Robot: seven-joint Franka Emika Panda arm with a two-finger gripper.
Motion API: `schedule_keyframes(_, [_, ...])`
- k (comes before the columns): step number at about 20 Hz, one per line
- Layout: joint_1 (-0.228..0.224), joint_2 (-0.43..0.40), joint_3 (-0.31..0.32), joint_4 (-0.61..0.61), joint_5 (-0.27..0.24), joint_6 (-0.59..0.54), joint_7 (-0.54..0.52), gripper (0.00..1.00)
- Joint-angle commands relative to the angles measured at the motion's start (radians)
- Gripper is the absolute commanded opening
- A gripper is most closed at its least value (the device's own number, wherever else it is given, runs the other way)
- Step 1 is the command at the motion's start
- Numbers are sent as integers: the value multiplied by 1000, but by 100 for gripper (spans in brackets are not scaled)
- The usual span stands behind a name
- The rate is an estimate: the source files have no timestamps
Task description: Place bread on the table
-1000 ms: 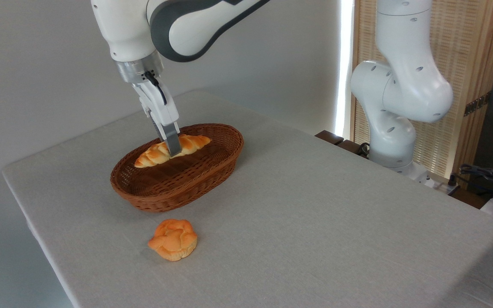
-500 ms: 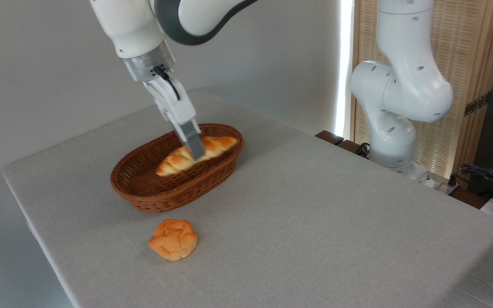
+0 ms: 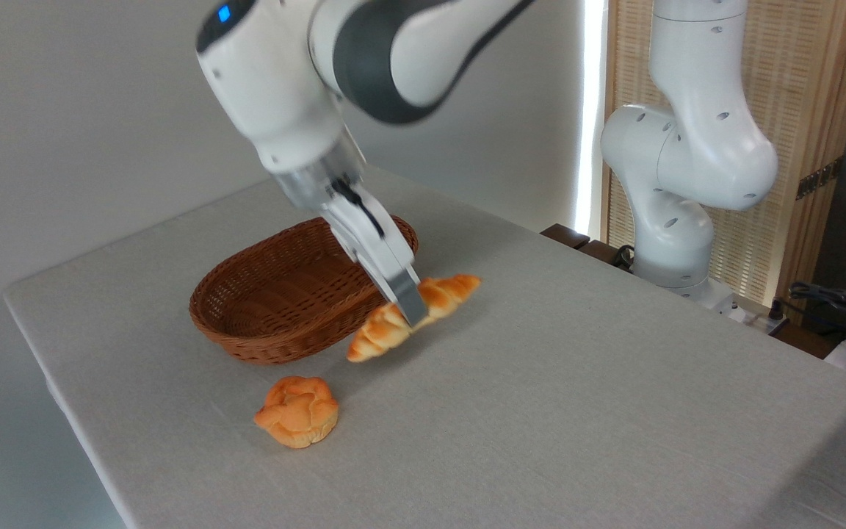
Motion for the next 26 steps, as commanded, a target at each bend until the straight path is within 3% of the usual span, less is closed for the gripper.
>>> schedule_keyframes(1, [-8,-17,14,-85,11,74,1,84])
schedule_keyframes(2, [-8,-17,22,-95,11,92,1,100])
schedule_keyframes(14, [-8,-23,51,-89,11,86,-6,100])
schedule_keyframes(21, [-5,-116,50,24,-3,83,-5,100])
schedule_keyframes(26, [75,-109,-13,190,-81,51,-42,100])
